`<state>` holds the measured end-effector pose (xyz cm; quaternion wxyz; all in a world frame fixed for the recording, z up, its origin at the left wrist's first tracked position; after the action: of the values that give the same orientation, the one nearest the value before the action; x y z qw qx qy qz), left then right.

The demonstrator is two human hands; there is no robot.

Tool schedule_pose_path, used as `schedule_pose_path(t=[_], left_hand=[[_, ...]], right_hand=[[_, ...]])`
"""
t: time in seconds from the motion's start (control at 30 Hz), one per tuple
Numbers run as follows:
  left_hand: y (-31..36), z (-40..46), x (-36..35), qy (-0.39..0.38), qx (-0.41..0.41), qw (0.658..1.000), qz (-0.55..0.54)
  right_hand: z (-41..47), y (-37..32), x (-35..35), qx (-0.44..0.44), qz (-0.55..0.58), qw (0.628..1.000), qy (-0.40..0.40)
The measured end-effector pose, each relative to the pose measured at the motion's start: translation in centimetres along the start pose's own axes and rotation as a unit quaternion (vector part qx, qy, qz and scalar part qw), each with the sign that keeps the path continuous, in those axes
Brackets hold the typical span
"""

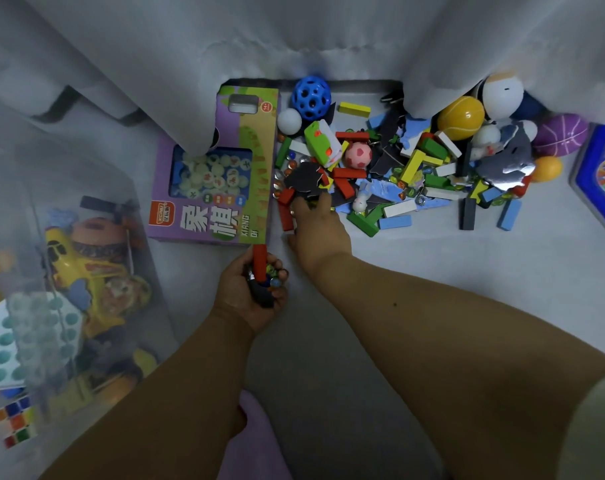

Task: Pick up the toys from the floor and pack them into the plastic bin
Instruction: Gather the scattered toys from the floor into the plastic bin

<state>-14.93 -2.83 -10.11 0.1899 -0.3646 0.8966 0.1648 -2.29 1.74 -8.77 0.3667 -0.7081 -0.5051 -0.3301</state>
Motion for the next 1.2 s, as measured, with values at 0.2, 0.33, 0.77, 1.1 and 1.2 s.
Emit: schedule_pose_path(t=[0.2, 0.33, 0.77, 1.1, 1.2], left_hand=[[0.0, 0.2, 0.1, 0.006, 0.005, 1.000, -0.003], [0.0, 0.4, -0.1, 0.001, 0.011, 1.000, 0.002], [-0.8, 0.5, -0.6, -0.010, 0.015, 1.000, -0.003], [-1.0, 0.6, -1.6, -0.005, 0.027, 1.000, -0.012], [-0.9, 0.5, -1.6, -0.007, 0.030, 0.999, -0.016]], right_hand=[[0.4, 0.1, -0.4, 0.014, -0.019, 1.000, 0.010], [0.2, 0.6, -0.1, 0.027, -0.036, 0.999, -0.006], [1.1, 1.9, -0.1, 0.059, -0.137, 0.988, -0.030], [0.2, 3.3, 1.3, 0.118, -0.137, 0.982, -0.058], [0.2, 3.5, 1.5, 0.139, -0.159, 0.976, -0.052]])
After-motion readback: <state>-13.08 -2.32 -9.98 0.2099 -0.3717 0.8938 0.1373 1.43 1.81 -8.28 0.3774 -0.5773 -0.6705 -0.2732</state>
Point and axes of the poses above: each hand's wrist, its own z-axis towards the middle knuckle, its own x-axis out of the back of the hand, y = z × x, the point moved 2 cm from there along z, towards the middle knuckle, and after that the axes turned 13 degrees about -z, right-handed, at the moved point
